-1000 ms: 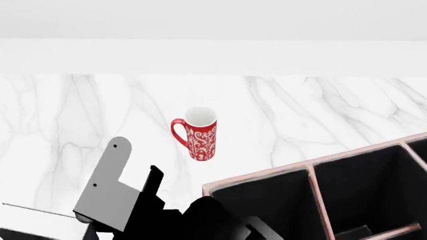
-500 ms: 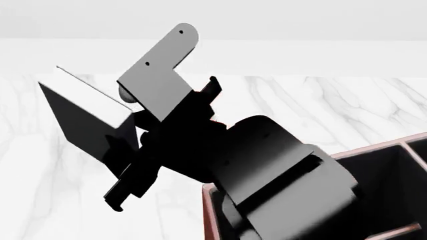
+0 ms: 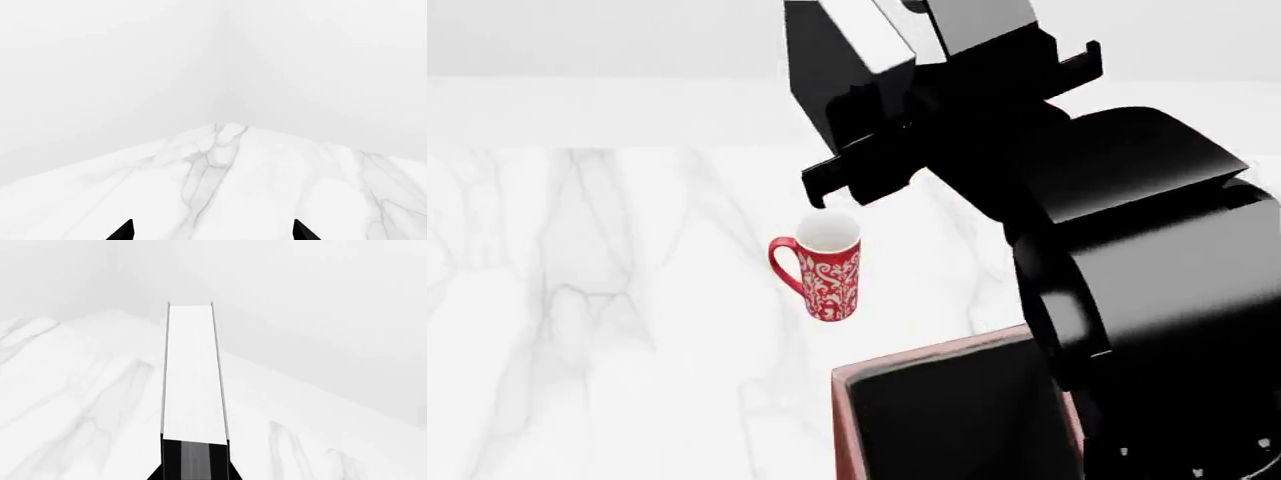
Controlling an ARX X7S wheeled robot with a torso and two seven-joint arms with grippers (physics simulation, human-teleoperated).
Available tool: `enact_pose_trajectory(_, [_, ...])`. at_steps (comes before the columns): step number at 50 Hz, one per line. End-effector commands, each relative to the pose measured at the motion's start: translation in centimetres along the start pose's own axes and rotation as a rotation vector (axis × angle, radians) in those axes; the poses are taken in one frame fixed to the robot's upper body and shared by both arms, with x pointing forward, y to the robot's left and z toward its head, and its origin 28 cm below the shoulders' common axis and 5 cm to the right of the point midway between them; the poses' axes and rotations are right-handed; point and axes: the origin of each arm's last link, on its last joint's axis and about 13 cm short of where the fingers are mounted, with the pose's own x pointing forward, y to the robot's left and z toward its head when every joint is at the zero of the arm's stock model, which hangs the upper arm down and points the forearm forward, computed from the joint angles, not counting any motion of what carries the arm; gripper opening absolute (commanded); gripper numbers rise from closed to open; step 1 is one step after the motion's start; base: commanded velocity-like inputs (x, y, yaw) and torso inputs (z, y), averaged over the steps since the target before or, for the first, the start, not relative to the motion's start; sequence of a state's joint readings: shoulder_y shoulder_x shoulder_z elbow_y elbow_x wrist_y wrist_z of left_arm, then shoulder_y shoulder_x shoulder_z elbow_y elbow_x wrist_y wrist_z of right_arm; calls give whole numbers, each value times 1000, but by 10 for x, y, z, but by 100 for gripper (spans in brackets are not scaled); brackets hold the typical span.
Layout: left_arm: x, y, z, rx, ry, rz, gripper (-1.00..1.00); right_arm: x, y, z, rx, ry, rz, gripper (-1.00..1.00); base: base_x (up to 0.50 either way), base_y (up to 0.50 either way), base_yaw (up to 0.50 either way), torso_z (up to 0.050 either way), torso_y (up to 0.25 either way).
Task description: Pick up the book and place it in the right compartment of the caddy.
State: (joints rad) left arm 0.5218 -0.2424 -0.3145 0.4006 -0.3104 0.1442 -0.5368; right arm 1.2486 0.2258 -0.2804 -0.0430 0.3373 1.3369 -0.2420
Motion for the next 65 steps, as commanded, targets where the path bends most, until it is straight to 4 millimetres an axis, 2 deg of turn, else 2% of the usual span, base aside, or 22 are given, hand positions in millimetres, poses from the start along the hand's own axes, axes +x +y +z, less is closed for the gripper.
enact_pose_trajectory(1, [1,-1,1,0,-2,-4,100,-8,-30,11,56,-19,-179,-100,0,0,0,0,0])
enact_pose_trajectory(25, [0,-1,4,8,5,-9,100,-14,-48,13,72,-14,-281,-100,0,0,0,0,1])
enact_pose_trajectory(39, [1,-2,1,0,9,-14,100,-41,-57,13,101,33,-362,-100,0,0,0,0,1])
enact_pose_trajectory(48, [1,-1,1,-4,8,-19,100,-66,-70,11,113,63,-464,-100,0,0,0,2,2])
enact_pose_trajectory(65, [1,-1,3,-16,-2,-21,100,-94,-91,1,171,138,-609,-100,0,0,0,0,1])
